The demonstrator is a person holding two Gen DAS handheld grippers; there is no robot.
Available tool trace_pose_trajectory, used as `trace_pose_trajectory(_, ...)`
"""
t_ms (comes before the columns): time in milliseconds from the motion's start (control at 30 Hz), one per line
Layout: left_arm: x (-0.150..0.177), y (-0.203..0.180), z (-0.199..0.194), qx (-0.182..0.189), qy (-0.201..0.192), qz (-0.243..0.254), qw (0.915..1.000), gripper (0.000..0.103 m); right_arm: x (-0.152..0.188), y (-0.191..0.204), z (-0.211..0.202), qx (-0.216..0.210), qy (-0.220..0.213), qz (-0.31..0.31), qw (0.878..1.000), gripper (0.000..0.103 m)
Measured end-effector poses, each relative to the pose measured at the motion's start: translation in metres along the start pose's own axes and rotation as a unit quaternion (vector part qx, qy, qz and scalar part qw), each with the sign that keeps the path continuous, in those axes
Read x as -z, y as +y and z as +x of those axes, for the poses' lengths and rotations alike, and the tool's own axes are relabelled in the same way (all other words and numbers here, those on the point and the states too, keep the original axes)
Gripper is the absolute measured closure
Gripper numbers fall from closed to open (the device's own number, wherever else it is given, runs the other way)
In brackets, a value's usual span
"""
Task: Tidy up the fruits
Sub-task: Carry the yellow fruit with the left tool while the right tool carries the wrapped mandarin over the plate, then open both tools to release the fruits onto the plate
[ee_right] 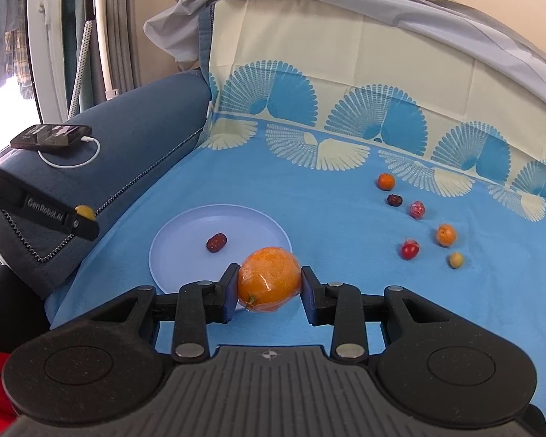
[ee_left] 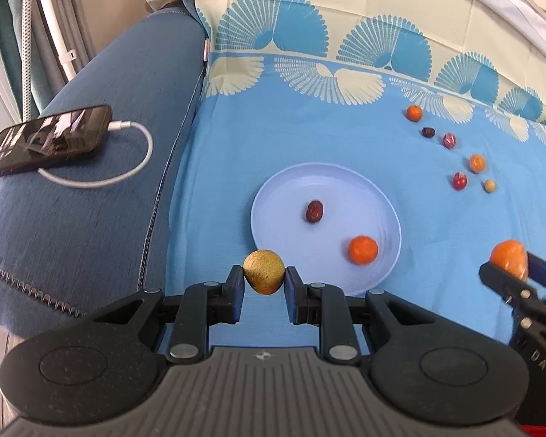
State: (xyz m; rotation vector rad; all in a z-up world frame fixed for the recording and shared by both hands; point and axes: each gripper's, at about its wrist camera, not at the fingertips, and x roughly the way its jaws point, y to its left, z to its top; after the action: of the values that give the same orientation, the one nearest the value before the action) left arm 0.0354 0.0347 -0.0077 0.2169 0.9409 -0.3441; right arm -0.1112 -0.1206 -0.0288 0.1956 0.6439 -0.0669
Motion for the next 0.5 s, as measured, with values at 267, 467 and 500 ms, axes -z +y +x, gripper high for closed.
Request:
trace_pose_trajectory(267,-0.028,-0.006,0.035,0.01,0.007,0.001,0.9999,0.077,-0.014,0.006,0.043,-0.011,0.011,-0.013,1.0,0.066)
trace_pose_trajectory(467,-0.04,-0.014,0.076,0.005,0.032,0.015,0.9993,0.077,-0.017,0.006,0.087,-0.022,0.046,-0.016,0.999,0.066)
trace_pose_trajectory(500,-0.041,-0.015,0.083,0.003,0.037,0.017,0.9992,0.077,-0.017,0.006,0.094,-0.024,0.054,-0.016,0.998,0.066)
